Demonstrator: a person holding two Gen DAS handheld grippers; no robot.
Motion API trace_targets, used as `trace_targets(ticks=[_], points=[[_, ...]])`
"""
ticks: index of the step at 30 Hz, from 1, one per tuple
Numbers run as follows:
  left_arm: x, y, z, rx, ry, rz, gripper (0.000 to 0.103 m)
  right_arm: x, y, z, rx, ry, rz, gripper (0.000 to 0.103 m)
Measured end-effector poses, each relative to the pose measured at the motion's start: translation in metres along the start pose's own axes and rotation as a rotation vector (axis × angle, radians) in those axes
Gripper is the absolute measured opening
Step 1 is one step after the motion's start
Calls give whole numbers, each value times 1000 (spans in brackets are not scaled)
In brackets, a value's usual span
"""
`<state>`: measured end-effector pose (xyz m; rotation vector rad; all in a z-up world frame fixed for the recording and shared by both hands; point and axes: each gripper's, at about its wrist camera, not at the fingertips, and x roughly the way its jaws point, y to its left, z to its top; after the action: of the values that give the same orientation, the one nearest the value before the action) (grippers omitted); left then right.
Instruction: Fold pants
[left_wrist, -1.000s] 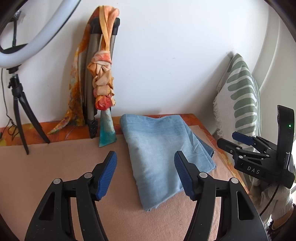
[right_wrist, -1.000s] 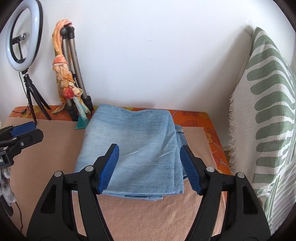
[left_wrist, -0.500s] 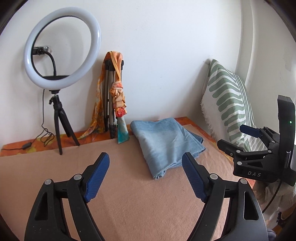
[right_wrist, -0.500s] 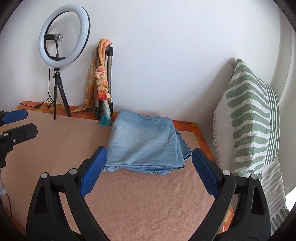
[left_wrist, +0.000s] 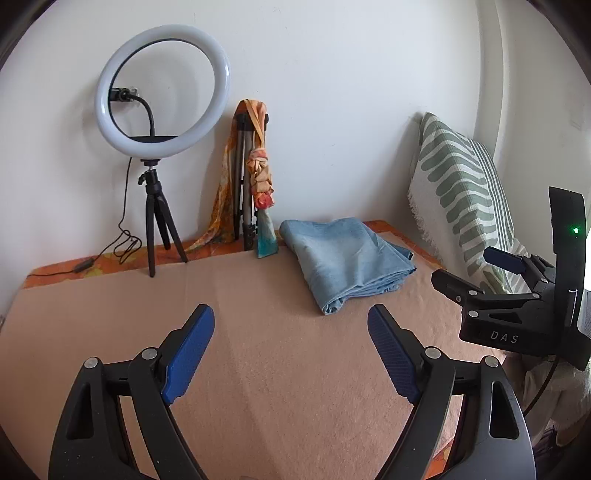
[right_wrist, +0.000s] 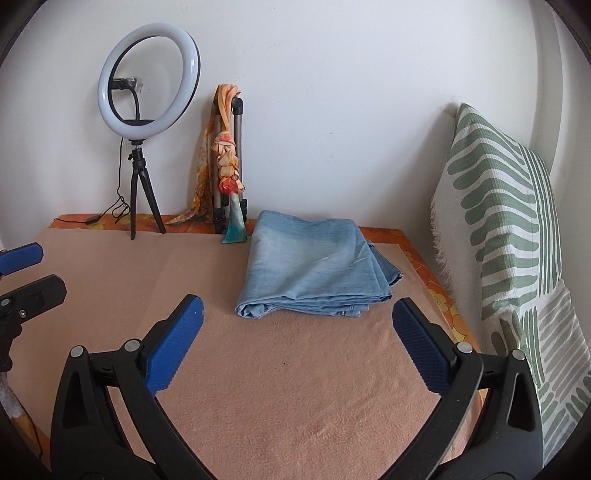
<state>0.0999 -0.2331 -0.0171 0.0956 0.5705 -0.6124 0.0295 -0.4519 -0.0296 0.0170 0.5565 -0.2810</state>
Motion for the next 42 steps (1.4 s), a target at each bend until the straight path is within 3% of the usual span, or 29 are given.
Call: trace_targets(ticks=[15,18,19,26,42], points=[[1,12,-15,-15,-5,126,86,8,9,-9,17,-26,-11,103],[0,12,-16,-6,-18,135,102,9,9,-10,29,-20,-6,103],[-2,12,-16,-4,-34,138,102,9,9,-10,31,-18,-5,103],[-15,3,-17,54,-98,118,102,8,12,-9,30,-25,-8,103],[-19,-6,-19,91,-78,97,102,6,11,-8,46,-30,-38,103]])
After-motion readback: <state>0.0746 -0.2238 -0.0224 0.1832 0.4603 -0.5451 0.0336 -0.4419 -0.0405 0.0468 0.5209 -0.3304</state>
